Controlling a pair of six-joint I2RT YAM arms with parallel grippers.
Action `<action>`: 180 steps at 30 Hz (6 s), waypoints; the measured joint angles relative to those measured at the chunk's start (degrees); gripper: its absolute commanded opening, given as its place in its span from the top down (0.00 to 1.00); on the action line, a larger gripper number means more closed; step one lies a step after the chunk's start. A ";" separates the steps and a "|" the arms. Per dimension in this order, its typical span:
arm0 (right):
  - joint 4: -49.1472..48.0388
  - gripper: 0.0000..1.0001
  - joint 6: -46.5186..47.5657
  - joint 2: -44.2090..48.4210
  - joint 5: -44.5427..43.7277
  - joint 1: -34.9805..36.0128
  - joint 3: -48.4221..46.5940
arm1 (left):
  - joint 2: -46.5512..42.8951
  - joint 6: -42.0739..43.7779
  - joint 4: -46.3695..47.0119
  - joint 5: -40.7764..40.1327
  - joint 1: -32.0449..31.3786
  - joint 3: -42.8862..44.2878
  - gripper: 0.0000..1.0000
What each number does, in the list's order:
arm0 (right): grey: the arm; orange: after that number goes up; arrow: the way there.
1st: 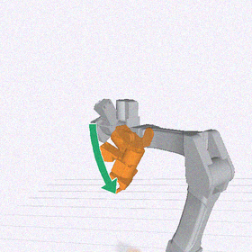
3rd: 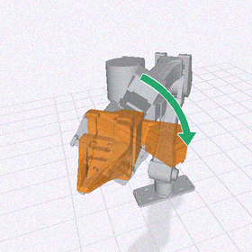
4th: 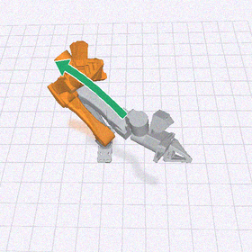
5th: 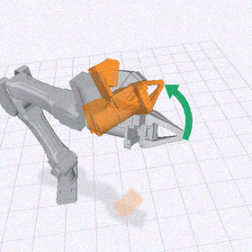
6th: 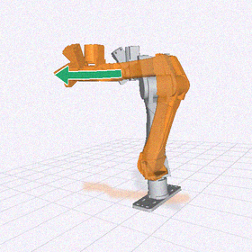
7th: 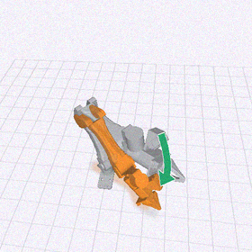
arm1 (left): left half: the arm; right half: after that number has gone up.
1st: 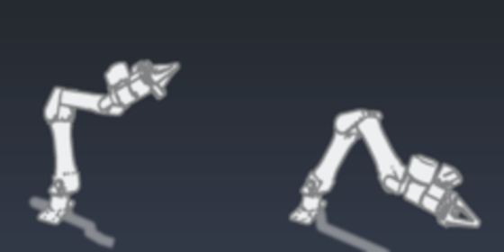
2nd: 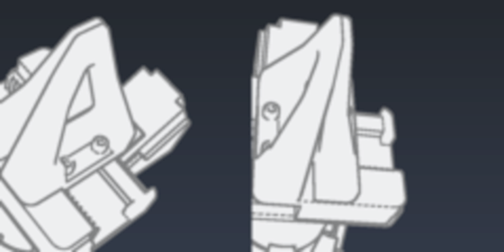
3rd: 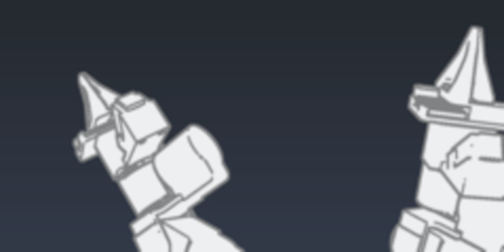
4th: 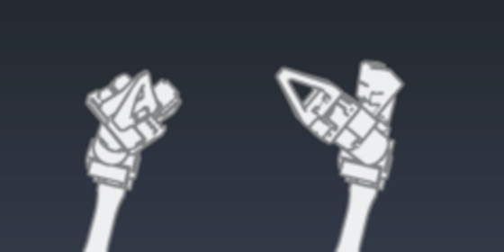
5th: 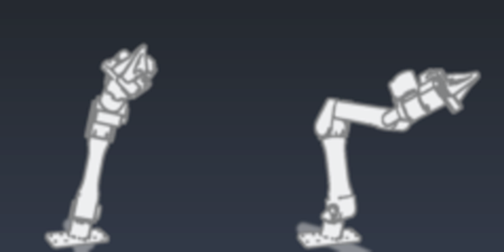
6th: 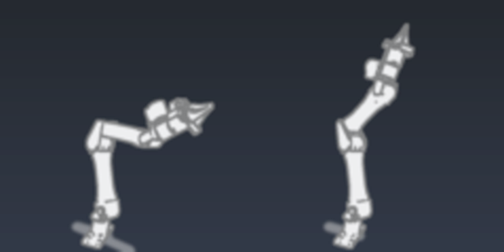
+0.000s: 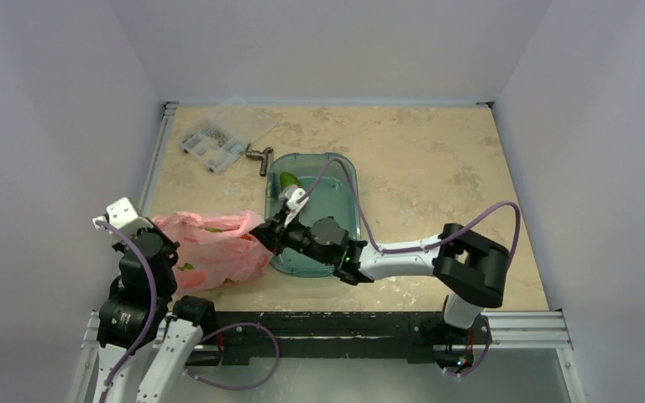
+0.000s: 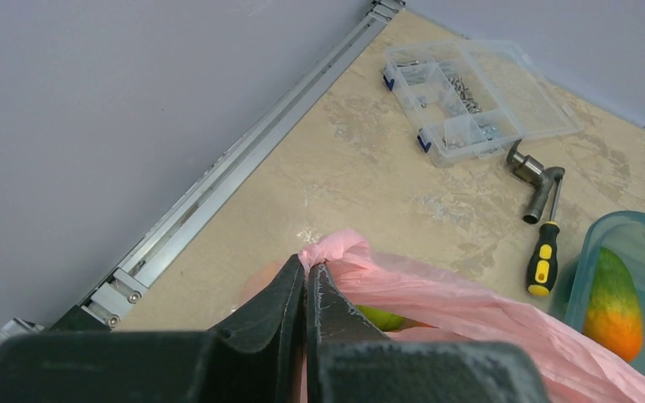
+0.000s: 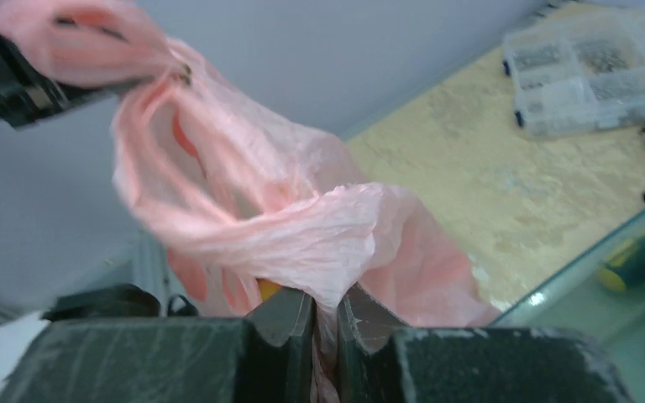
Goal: Take the fake fruits out of the plastic bag
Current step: Untie the plastic bag at the center of the board, then adjust the plastic bag at the center of the board.
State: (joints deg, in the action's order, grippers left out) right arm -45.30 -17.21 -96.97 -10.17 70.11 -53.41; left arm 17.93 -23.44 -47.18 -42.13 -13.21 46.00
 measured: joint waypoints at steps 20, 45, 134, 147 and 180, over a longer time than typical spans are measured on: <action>19.39 0.11 -1.16 -5.90 12.87 -5.40 -21.09 | -2.62 0.48 0.96 3.26 0.00 -0.92 1.00; 27.28 0.98 15.58 -8.20 -7.34 1.90 -22.53 | -2.73 0.00 1.36 5.29 0.00 -0.90 1.00; 52.02 0.02 -26.25 -33.81 21.03 -16.81 -69.31 | -4.00 -9.01 -23.47 42.12 -0.07 24.22 1.00; 67.43 0.01 -19.47 -12.35 10.64 -16.57 -58.93 | -4.66 -9.99 -22.29 48.59 -0.07 21.62 1.00; 26.27 1.00 -34.05 -8.22 25.86 -12.11 -23.23 | 2.82 -3.61 -29.22 48.76 -0.07 46.38 0.24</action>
State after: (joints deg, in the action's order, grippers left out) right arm -19.03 -51.27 -105.19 15.68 58.00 -76.64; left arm 20.75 -27.05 -76.40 6.63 -13.28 92.38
